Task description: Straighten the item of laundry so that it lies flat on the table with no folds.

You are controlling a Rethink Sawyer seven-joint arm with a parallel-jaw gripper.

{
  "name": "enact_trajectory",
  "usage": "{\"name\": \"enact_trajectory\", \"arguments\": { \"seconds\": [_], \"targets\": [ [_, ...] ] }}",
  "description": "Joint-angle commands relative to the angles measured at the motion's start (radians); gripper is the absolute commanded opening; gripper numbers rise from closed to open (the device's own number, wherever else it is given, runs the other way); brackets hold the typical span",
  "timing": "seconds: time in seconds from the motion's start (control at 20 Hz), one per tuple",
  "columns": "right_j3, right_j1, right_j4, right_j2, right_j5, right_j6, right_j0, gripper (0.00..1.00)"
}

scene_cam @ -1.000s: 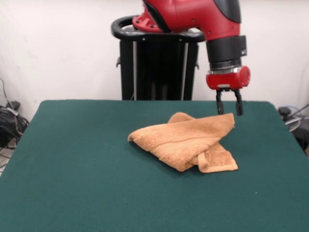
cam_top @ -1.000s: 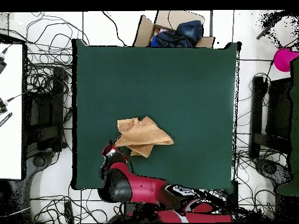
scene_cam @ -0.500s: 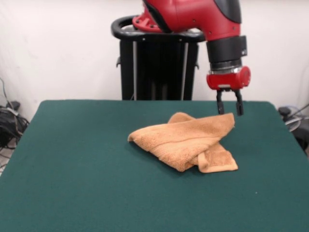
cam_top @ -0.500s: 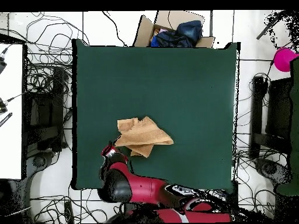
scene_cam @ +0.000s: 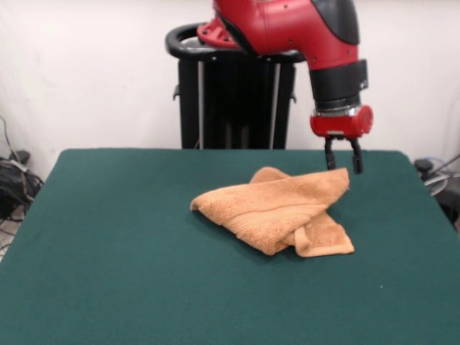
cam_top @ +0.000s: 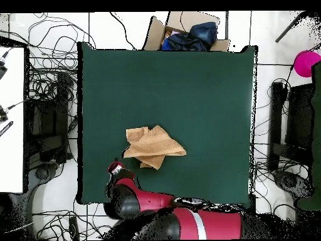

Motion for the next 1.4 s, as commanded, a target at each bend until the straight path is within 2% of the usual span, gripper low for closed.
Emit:
{"name": "enact_trajectory", "arguments": {
  "seconds": [0.05, 0.55, 0.95, 1.4],
  "targets": [
    [-0.083, 0.08, 0.033, -0.017, -0.031, 0.208, 0.037, 1.0],
    [-0.082, 0.014, 0.04, -0.097, -0.02, 0.148, 0.089, 1.0],
    [-0.103, 0.016, 0.014, -0.15, -0.069, 0.137, 0.119, 1.0],
    [-0.127, 0.057, -0.005, -0.138, -0.106, 0.171, 0.114, 1.0]
  ]
}}
